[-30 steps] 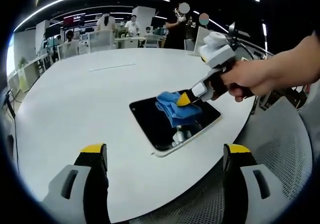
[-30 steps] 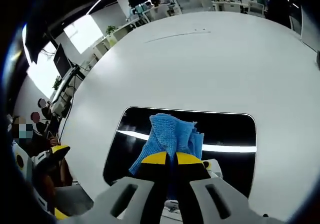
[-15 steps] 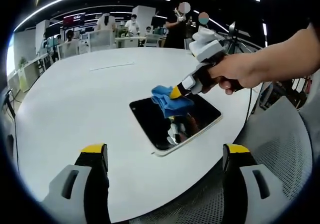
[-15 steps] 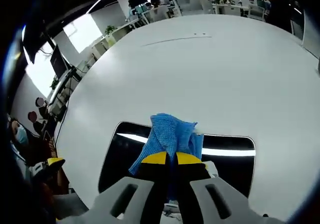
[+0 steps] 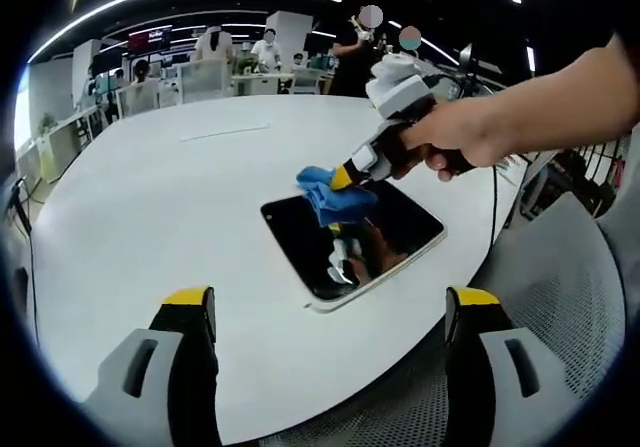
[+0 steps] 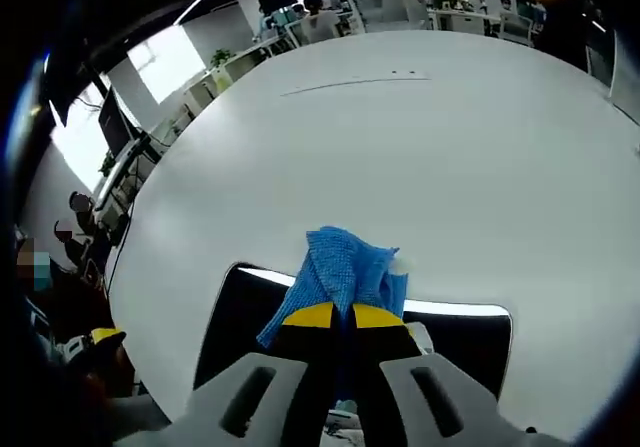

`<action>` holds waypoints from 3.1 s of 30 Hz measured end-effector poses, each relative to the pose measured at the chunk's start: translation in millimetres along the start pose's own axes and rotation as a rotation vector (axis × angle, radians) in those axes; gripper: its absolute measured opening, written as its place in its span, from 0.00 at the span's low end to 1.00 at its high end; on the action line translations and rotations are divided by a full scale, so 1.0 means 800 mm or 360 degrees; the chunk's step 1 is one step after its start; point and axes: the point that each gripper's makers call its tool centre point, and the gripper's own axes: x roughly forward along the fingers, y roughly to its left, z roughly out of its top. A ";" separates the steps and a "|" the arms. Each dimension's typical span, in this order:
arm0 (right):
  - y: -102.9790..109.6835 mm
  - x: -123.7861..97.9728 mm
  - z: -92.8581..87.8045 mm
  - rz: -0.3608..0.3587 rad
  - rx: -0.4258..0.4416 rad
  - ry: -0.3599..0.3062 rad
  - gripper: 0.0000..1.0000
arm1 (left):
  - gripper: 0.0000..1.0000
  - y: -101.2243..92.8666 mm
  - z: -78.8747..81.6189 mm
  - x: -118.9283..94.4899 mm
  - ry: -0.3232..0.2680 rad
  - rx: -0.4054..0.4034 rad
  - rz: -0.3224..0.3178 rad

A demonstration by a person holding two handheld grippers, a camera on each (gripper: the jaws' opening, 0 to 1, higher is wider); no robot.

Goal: Wipe the mirror surface with the cleaning cloth until all visible marks leave the cleaned area.

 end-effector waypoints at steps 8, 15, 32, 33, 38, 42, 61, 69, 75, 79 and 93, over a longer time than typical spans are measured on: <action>0.000 0.002 0.002 0.0000 -0.0009 -0.0013 0.00 | 0.97 -0.001 0.002 0.000 -0.0015 -0.0009 -0.0006; 0.000 -0.002 0.002 0.0027 0.0066 -0.0021 0.00 | 0.97 -0.002 0.002 0.000 -0.0008 -0.0002 -0.0009; -0.015 -0.012 -0.002 -0.0012 -0.0006 -0.0013 0.00 | 0.96 -0.004 0.002 0.000 -0.0005 0.0004 -0.0018; -0.017 -0.012 -0.002 -0.0015 -0.0008 -0.0012 0.00 | 0.97 -0.004 0.002 0.000 -0.0007 0.0005 -0.0018; -0.029 -0.017 -0.004 -0.0030 -0.0006 -0.0013 0.00 | 0.97 -0.004 0.003 -0.001 -0.0011 0.0012 -0.0016; -0.040 -0.019 -0.004 -0.0044 -0.0001 -0.0014 0.00 | 0.96 -0.004 0.002 0.000 -0.0007 0.0013 -0.0018; -0.069 -0.029 -0.008 -0.0077 0.0030 -0.0018 0.00 | 0.96 -0.004 0.000 0.000 0.0000 0.0016 -0.0019; -0.067 -0.030 -0.009 -0.0100 0.0026 -0.0035 0.00 | 0.97 -0.003 0.001 0.000 -0.0009 0.0021 -0.0015; -0.065 -0.040 -0.022 -0.0111 0.0063 -0.0077 0.00 | 0.98 -0.003 0.004 -0.001 -0.0020 0.0020 -0.0011; -0.065 -0.044 -0.030 -0.0101 0.0132 -0.0096 0.00 | 0.98 -0.002 0.004 0.000 -0.0027 0.0019 -0.0007; -0.050 -0.060 -0.060 -0.0093 0.0149 -0.0128 0.00 | 0.99 0.000 0.005 0.000 -0.0036 0.0014 0.0005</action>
